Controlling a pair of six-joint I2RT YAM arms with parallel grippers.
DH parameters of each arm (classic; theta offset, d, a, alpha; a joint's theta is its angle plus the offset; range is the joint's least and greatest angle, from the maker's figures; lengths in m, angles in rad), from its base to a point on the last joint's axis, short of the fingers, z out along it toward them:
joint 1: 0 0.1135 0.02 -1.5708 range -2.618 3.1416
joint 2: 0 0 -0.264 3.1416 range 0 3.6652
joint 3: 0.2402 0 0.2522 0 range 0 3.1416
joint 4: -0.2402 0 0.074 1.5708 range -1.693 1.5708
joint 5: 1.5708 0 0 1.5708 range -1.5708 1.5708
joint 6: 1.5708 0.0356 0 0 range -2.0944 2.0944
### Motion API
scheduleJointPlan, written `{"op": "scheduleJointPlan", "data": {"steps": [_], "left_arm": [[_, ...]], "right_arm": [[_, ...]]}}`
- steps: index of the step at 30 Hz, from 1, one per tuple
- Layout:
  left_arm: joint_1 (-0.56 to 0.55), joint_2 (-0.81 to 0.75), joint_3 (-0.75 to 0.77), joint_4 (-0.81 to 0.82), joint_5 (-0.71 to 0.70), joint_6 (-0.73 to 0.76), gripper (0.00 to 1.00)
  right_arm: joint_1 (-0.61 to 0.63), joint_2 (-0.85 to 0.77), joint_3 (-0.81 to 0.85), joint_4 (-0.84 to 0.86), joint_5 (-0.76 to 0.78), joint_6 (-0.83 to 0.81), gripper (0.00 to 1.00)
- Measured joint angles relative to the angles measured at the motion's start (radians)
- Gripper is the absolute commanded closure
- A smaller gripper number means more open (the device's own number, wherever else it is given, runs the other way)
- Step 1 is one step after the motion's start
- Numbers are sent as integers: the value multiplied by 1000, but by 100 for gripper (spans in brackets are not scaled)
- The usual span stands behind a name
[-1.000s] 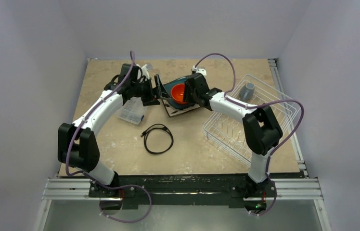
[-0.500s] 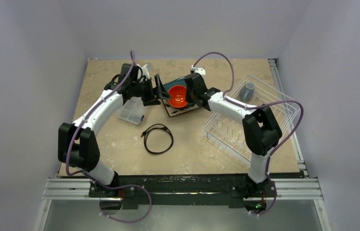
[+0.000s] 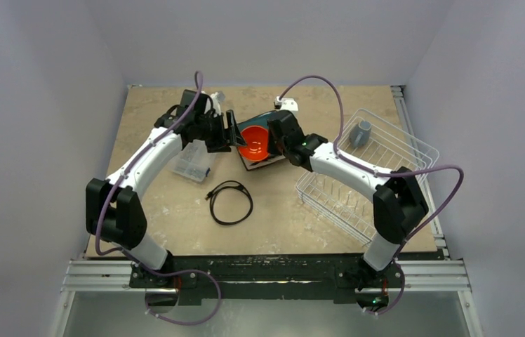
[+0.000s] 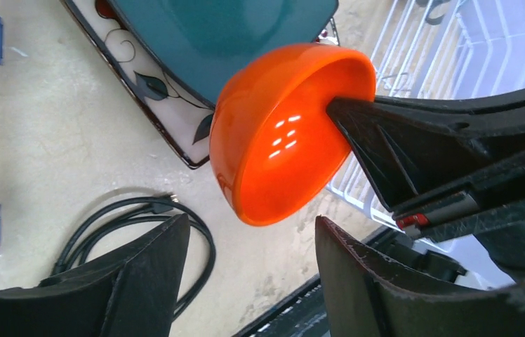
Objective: Load the mixed dishes into the dish rack
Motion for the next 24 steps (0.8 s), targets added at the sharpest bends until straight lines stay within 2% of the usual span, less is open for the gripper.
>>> {"op": "scheduleJointPlan", "data": {"steps": [9,19,24], "left_arm": [[-115,-15,71,-113,-229,112,49],[-138,-18,104,-181,-345,164,68],[-146,-19,105,-196,-354,180,85]], "right_arm": [[50,-27,0,-24,-3,0,96],[105,-85,0,-43,2,0,95],[117,-106,0,-66,10,0,85]]}}
